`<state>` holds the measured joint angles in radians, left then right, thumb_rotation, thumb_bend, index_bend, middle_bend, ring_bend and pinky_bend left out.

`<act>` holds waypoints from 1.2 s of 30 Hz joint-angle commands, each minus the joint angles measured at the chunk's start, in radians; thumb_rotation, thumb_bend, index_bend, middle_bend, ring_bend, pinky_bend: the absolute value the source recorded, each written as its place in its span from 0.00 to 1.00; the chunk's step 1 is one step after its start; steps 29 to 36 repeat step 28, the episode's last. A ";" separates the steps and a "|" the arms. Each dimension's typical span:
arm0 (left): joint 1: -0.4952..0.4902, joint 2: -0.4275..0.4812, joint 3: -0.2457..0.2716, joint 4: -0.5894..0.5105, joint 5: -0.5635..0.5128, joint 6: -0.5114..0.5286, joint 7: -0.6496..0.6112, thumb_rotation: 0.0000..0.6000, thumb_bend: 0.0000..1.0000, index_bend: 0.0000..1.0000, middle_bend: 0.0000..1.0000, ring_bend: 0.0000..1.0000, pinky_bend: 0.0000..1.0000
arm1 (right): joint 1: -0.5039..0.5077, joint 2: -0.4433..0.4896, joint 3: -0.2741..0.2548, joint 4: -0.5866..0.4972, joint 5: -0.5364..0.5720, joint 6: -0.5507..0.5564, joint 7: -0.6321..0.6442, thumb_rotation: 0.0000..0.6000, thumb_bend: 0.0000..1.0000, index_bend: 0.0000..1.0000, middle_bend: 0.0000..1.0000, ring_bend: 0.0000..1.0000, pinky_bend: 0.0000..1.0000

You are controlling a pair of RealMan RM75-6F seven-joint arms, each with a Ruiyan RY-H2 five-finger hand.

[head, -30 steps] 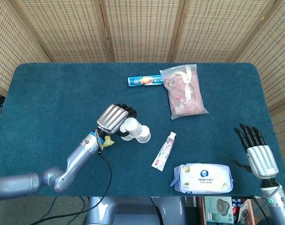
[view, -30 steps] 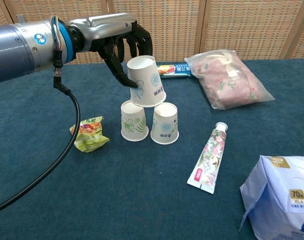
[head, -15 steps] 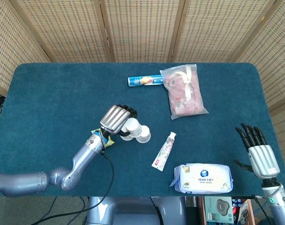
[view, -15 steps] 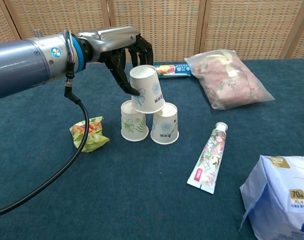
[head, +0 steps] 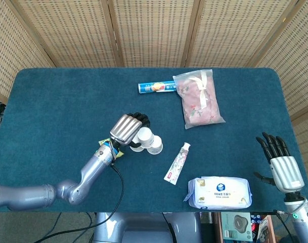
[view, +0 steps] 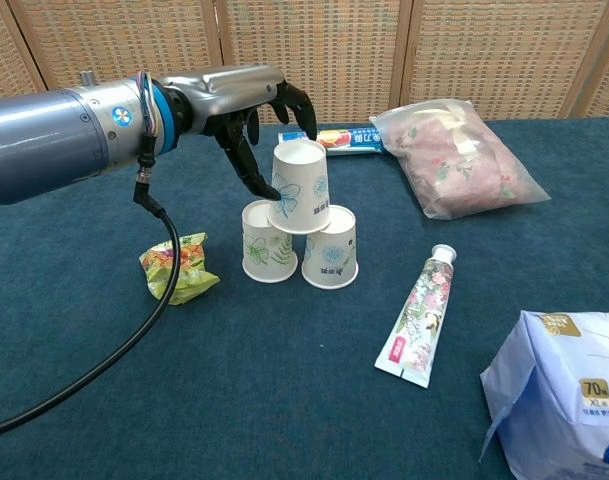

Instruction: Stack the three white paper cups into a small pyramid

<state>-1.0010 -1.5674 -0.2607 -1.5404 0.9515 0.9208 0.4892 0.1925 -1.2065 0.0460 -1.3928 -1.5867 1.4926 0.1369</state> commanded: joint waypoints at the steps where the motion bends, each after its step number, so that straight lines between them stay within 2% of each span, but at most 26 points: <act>1: -0.001 0.014 0.000 -0.016 -0.017 -0.020 -0.019 1.00 0.16 0.01 0.00 0.01 0.25 | 0.000 0.000 -0.001 0.000 -0.001 -0.002 0.000 1.00 0.00 0.00 0.00 0.00 0.00; 5: 0.002 0.032 0.004 -0.029 -0.013 -0.022 -0.035 1.00 0.16 0.00 0.00 0.00 0.18 | -0.001 0.000 0.001 0.000 -0.003 -0.002 0.002 1.00 0.00 0.00 0.00 0.00 0.00; 10: 0.027 0.082 0.000 -0.086 0.015 -0.002 -0.080 1.00 0.16 0.00 0.00 0.00 0.01 | -0.002 0.001 0.001 -0.001 -0.005 0.001 0.003 1.00 0.00 0.00 0.00 0.00 0.00; 14: 0.101 0.164 0.010 -0.168 0.096 0.098 -0.128 1.00 0.16 0.00 0.00 0.00 0.00 | -0.002 0.001 0.000 -0.003 -0.012 0.002 0.004 1.00 0.00 0.00 0.00 0.00 0.00; 16: 0.162 0.217 0.041 -0.214 0.139 0.167 -0.139 1.00 0.16 0.00 0.00 0.00 0.00 | 0.000 -0.001 -0.003 -0.001 -0.012 -0.007 0.006 1.00 0.00 0.00 0.00 0.00 0.00; 17: 0.237 0.268 0.085 -0.236 0.156 0.241 -0.143 1.00 0.16 0.00 0.00 0.00 0.00 | 0.001 -0.003 -0.006 -0.001 -0.011 -0.015 0.005 1.00 0.00 0.00 0.00 0.00 0.00; 18: 0.313 0.315 0.135 -0.269 0.223 0.324 -0.169 1.00 0.16 0.00 0.00 0.00 0.00 | 0.001 -0.004 -0.006 -0.001 -0.012 -0.014 0.002 1.00 0.00 0.00 0.00 0.00 0.00; 20: 0.419 0.356 0.194 -0.264 0.295 0.441 -0.229 1.00 0.16 0.00 0.00 0.00 0.00 | -0.003 -0.002 -0.004 -0.008 -0.016 -0.004 -0.006 1.00 0.00 0.00 0.00 0.00 0.00; 23: 0.540 0.369 0.250 -0.217 0.356 0.560 -0.329 1.00 0.16 0.00 0.00 0.00 0.00 | -0.008 0.000 -0.002 -0.016 -0.019 0.009 -0.020 1.00 0.00 0.00 0.00 0.00 0.00; 27: 0.661 0.364 0.309 -0.142 0.395 0.657 -0.400 1.00 0.16 0.00 0.00 0.00 0.00 | -0.013 0.004 0.002 -0.022 -0.023 0.025 -0.035 1.00 0.00 0.00 0.00 0.00 0.00; 36: 0.681 0.363 0.318 -0.128 0.403 0.669 -0.411 1.00 0.16 0.00 0.00 0.00 0.00 | -0.015 0.005 0.003 -0.023 -0.024 0.029 -0.039 1.00 0.00 0.00 0.00 0.00 0.00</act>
